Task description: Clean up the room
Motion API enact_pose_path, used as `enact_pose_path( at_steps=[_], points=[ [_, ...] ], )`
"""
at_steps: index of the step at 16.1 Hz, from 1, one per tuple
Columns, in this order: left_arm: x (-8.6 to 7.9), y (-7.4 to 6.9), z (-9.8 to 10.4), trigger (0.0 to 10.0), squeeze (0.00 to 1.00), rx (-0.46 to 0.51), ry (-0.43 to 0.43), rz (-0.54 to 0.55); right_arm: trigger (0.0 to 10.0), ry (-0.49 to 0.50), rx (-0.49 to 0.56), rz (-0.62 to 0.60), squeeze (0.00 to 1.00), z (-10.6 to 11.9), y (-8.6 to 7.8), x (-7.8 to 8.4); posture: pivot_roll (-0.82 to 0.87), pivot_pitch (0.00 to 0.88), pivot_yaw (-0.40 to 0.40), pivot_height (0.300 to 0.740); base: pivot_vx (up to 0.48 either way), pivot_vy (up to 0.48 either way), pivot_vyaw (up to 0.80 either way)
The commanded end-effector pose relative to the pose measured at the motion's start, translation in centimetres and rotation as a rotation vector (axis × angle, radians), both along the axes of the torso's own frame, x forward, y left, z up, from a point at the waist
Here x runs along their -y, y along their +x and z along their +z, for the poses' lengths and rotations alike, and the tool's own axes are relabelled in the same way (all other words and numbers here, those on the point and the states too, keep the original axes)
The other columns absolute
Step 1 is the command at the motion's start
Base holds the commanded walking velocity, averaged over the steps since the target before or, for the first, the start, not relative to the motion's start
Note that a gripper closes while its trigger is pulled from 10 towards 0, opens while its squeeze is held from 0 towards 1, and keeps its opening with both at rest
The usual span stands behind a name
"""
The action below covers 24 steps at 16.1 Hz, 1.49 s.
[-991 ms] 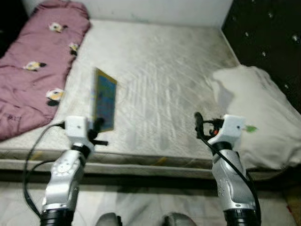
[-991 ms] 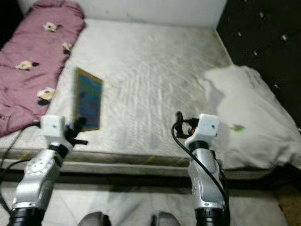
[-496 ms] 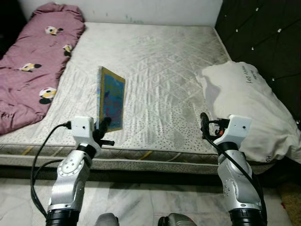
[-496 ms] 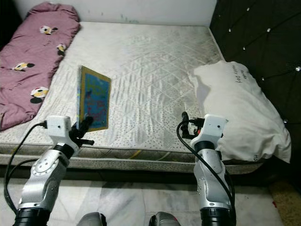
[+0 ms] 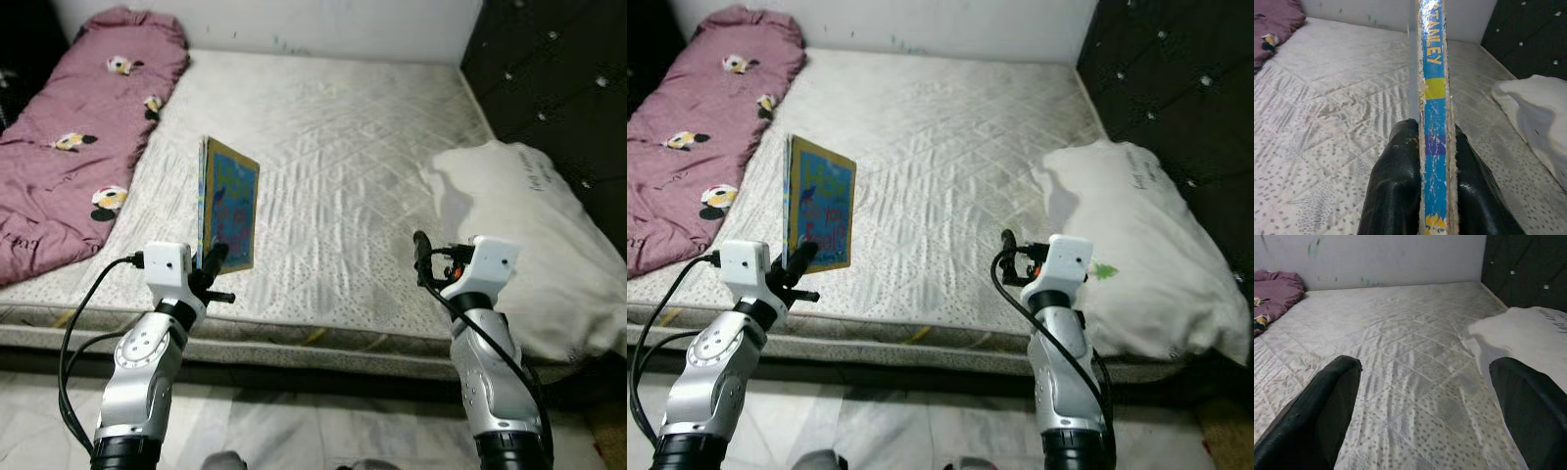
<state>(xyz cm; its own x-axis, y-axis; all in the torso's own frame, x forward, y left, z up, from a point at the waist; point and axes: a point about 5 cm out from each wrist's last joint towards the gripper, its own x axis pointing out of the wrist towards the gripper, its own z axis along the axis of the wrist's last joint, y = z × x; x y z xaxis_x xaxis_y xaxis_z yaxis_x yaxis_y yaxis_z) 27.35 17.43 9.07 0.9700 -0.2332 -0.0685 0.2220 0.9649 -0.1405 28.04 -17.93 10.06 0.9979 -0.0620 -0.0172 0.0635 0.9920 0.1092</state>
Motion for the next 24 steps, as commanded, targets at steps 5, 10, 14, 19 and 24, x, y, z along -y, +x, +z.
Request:
enact_pose_path(
  at_steps=[5,10,14,19,24],
  points=[
    [0.0,0.28,1.17,10.0,0.0,0.058,-0.003,-0.004,10.0,-0.007,-0.002,0.008,0.0,-0.08,0.14,-0.15,0.01,0.069,-0.02,0.74,0.365,0.0,0.0],
    [-0.07,0.31,0.88,10.0,0.0,0.038,0.012,0.028,10.0,-0.013,-0.002,0.001,0.0,-0.09,0.14,-0.05,0.01,0.072,-0.018,0.74,0.195,0.0,0.0],
    [-0.11,0.21,0.65,10.0,0.0,0.025,0.038,0.022,10.0,-0.011,-0.006,-0.005,0.0,-0.25,0.06,0.02,0.01,0.073,-0.015,0.74,0.0,0.0,0.0],
    [-0.11,0.14,0.61,10.0,0.0,0.023,0.038,0.018,10.0,-0.014,-0.007,-0.003,0.0,-0.29,0.07,-0.02,0.01,0.074,-0.014,0.74,0.0,0.0,0.0],
    [-0.04,0.08,0.61,10.0,0.0,0.023,0.031,0.012,10.0,-0.016,-0.01,-0.003,0.0,-0.36,0.03,-0.03,0.01,0.078,-0.015,0.74,0.0,-0.275,0.0]
  ],
)
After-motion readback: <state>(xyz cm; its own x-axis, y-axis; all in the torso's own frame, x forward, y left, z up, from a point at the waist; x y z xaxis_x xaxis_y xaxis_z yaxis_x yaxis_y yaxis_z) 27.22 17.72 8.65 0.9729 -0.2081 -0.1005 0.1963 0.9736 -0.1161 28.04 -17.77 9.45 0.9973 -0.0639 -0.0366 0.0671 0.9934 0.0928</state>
